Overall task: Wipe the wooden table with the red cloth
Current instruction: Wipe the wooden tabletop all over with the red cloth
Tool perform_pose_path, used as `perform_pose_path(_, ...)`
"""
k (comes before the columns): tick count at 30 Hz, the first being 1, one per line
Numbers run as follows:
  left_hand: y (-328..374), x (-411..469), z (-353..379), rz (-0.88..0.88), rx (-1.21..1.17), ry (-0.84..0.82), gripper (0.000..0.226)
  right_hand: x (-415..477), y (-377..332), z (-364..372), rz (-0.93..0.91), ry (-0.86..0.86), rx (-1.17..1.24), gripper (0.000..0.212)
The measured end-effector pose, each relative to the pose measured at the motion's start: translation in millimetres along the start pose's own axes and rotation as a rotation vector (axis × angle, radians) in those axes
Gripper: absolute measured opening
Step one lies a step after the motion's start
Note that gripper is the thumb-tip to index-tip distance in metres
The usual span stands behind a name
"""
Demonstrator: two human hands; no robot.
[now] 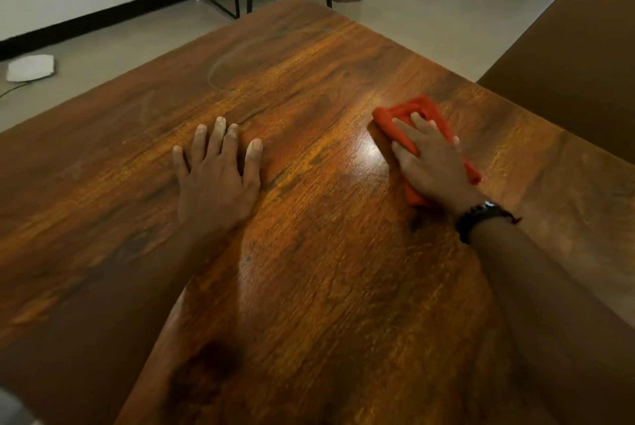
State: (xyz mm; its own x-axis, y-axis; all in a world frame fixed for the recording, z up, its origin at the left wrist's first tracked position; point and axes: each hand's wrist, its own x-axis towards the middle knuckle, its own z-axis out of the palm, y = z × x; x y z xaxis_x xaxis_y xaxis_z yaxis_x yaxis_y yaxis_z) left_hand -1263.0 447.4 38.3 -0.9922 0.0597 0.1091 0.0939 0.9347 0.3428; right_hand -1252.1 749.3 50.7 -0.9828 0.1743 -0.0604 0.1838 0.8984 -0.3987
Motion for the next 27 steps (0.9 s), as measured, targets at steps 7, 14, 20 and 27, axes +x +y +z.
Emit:
perform_pose_path(7,-2,-18,-22,-0.111,-0.258,0.26,0.061,-122,-114,58,-0.422,-0.106,0.07,0.055)
perform_pose_path(14,-99,-131,-70,-0.455,-0.051,0.372,0.06,-206,-47,34,-0.376,-0.187,0.058,0.057)
perform_pose_path(20,-140,-130,-79,-0.846,-0.432,0.46,0.07,-112,-92,43,-0.221,-0.098,0.018,0.049)
perform_pose_path(27,-143,-128,-67,-0.776,-0.573,0.49,0.073,-96,-248,109,-0.526,-0.226,0.04,0.052)
